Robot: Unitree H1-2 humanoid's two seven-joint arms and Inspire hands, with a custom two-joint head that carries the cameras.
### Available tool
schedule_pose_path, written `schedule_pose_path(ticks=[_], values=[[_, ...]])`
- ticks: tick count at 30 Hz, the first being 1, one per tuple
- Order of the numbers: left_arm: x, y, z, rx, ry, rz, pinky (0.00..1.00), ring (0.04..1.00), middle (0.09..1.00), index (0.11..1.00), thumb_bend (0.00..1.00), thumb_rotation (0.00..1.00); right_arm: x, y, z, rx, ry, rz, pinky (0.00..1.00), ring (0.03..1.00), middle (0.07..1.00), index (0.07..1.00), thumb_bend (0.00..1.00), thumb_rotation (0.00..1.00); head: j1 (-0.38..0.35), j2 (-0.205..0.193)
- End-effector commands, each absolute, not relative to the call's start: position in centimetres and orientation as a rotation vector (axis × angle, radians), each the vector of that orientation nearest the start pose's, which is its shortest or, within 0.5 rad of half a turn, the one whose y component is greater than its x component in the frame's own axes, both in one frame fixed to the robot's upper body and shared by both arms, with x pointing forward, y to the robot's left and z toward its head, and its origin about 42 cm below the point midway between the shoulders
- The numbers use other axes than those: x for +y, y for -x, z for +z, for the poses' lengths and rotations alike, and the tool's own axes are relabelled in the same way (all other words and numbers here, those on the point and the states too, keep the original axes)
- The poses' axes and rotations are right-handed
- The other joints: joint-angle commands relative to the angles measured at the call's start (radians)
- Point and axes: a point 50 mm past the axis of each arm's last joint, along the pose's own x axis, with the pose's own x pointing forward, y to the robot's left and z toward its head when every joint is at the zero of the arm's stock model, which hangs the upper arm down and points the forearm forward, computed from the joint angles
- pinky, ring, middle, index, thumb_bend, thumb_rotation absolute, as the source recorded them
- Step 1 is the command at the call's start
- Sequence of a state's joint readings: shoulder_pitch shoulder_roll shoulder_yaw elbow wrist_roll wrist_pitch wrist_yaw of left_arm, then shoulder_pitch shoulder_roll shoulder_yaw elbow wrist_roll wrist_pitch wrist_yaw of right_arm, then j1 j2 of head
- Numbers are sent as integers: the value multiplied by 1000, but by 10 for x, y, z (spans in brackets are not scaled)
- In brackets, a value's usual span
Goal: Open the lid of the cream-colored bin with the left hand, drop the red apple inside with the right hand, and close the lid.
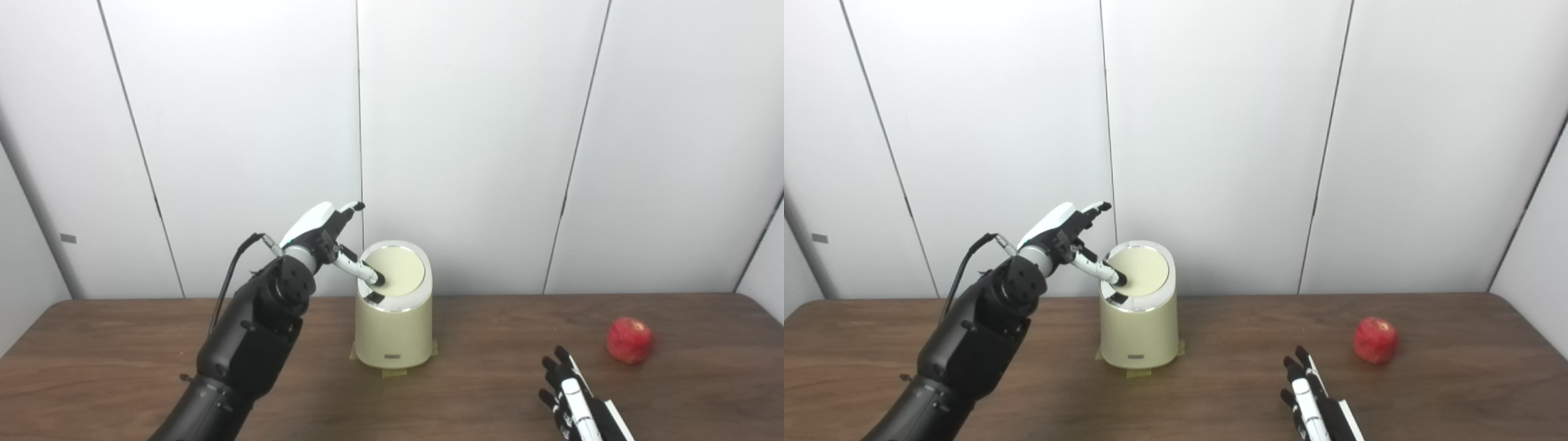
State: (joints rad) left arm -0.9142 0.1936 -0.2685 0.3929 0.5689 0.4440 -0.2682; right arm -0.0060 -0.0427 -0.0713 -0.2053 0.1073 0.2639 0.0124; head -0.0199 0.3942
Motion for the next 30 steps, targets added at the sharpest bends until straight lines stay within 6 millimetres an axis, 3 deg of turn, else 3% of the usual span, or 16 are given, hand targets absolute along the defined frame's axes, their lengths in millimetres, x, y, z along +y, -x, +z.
schedule_pose_path(ticks=[1,13,24,30], values=[[140,-521,364,-196,-967,-170,807,948,982,973,888,75,-232,-294,155,-54,-62,-26,940,985,961,1000,548,869,-2,1],[125,-527,371,-231,-1046,-191,819,948,994,970,912,74,-223,-297,157,-50,-61,-28,928,980,954,1000,558,863,-4,22],[123,-526,369,-237,-1092,-206,816,933,967,960,925,51,-225,-297,159,-50,-66,-32,943,979,956,1000,572,865,-3,37],[122,-524,367,-244,-1142,-216,862,941,969,952,920,42,-227,-298,159,-49,-63,-35,941,977,954,1000,563,859,0,42]])
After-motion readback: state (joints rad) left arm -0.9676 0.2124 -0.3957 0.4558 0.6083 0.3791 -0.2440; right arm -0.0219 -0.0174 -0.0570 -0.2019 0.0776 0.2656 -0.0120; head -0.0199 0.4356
